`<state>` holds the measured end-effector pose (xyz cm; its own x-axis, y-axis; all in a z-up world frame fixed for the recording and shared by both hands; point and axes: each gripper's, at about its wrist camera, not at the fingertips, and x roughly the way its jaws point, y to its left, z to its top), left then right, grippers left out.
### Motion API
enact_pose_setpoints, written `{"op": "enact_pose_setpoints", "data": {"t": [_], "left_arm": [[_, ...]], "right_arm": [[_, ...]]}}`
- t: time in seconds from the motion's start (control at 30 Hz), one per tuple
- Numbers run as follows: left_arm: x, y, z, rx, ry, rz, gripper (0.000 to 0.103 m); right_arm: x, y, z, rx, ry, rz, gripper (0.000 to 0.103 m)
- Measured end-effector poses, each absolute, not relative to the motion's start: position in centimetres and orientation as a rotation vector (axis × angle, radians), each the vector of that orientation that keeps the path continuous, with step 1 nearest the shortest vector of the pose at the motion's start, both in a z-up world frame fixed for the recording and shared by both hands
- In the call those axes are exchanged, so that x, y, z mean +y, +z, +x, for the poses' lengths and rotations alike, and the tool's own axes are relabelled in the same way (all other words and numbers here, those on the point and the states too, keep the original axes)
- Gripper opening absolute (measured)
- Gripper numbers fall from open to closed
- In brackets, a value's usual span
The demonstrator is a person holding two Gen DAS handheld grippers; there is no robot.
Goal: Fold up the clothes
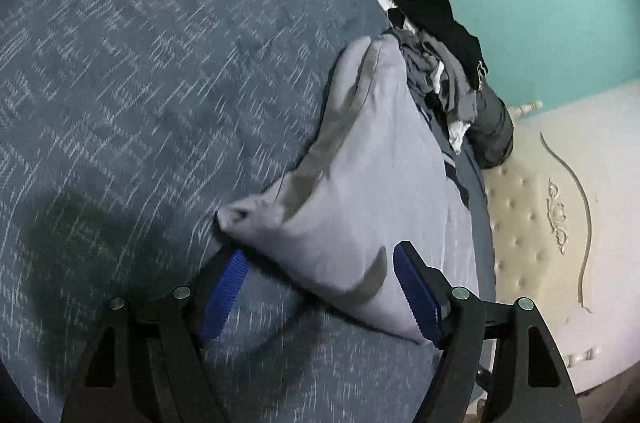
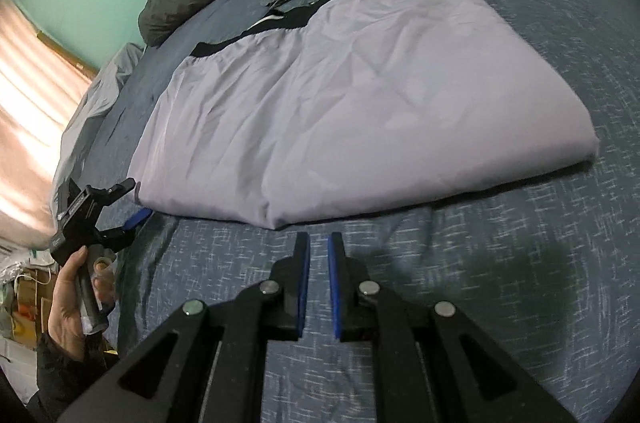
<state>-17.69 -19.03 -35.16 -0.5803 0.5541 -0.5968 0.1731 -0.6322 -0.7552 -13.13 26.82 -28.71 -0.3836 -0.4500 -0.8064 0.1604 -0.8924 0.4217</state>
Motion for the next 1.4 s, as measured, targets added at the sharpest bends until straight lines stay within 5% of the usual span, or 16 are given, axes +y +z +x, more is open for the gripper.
{"op": "enact_pose_setpoints", "data": {"t": [0.07, 0.3, 0.5, 1.0, 1.4], "left_arm": [[-19.0, -35.4, -18.0, -1.221, 2.305, -1.280, 0.073], [-18.3, -35.3, -18.8, -1.233, 2.327, -1.244, 0.030], [-17.1, -33.1, -19.0, -1.173, 2.343, -1.158, 0.013], [-9.0, -24.1, -20.5, -0.905, 2.329, -0.963, 0.008], [10.6, -18.1, -22.1, -0.517, 2.178, -0.961, 0.007]], "right_arm": [[27.5, -28.7, -13.2, -0.398, -2.316, 1.473, 0.007], [29.2, -28.2, -13.7, -0.419, -2.340, 1.447, 0.007], [30.5, -27.8, -13.5, -0.452, -2.349, 1.422, 0.007], [37.5, -25.4, -13.1, -0.540, -2.403, 1.367, 0.010], [44.3, -23.6, -12.6, -0.610, -2.451, 1.311, 0.010]]}}
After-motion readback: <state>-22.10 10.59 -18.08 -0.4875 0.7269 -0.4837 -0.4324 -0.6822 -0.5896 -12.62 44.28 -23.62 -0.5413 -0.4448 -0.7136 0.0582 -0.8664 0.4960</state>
